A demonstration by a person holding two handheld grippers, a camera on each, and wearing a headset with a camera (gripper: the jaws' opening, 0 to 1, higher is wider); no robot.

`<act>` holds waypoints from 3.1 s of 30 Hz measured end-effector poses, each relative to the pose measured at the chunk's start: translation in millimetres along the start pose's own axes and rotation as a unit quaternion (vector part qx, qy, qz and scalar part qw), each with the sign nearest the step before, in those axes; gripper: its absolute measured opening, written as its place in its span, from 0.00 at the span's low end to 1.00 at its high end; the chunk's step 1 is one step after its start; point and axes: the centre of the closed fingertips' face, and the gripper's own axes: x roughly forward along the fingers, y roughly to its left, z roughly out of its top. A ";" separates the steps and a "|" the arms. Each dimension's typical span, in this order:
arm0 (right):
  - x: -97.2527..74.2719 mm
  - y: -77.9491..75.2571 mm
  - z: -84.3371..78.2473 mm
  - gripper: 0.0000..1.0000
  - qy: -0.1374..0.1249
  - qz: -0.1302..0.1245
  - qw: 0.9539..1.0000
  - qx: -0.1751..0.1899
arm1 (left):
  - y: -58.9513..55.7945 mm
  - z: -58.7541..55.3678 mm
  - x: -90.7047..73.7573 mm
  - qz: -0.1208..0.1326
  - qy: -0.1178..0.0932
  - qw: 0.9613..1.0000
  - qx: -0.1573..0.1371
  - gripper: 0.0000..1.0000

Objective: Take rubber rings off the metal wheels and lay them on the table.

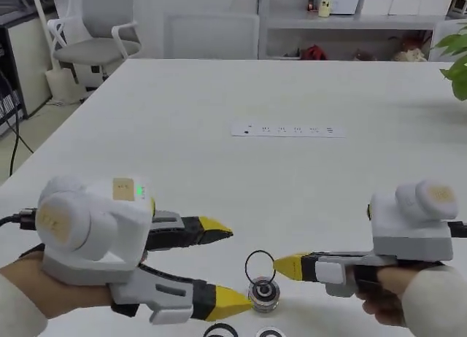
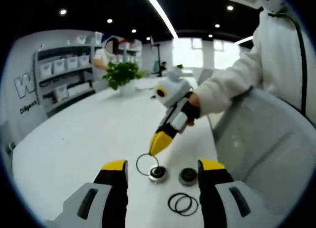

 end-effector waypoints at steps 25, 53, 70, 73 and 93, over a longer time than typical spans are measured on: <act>11.1 33.9 -8.4 0.00 0.024 0.044 0.999 -0.007 | -14.7 -24.2 -56.3 0.070 -0.022 0.996 -0.058 0.97; 33.6 71.7 -72.5 0.00 0.135 0.095 0.985 -0.045 | -24.5 -62.4 -55.1 0.085 0.021 0.993 -0.084 0.95; 40.5 69.2 -96.5 0.00 0.168 0.086 0.978 -0.087 | -26.9 -71.0 -51.7 0.079 0.027 0.992 -0.099 0.93; 40.8 65.9 -93.9 0.00 0.163 0.078 0.979 -0.090 | -26.7 -72.2 -51.6 0.079 0.028 0.991 -0.100 0.93; 41.3 58.1 -84.9 0.00 0.144 0.063 0.984 -0.088 | -25.5 -73.6 -51.9 0.080 0.027 0.991 -0.103 0.92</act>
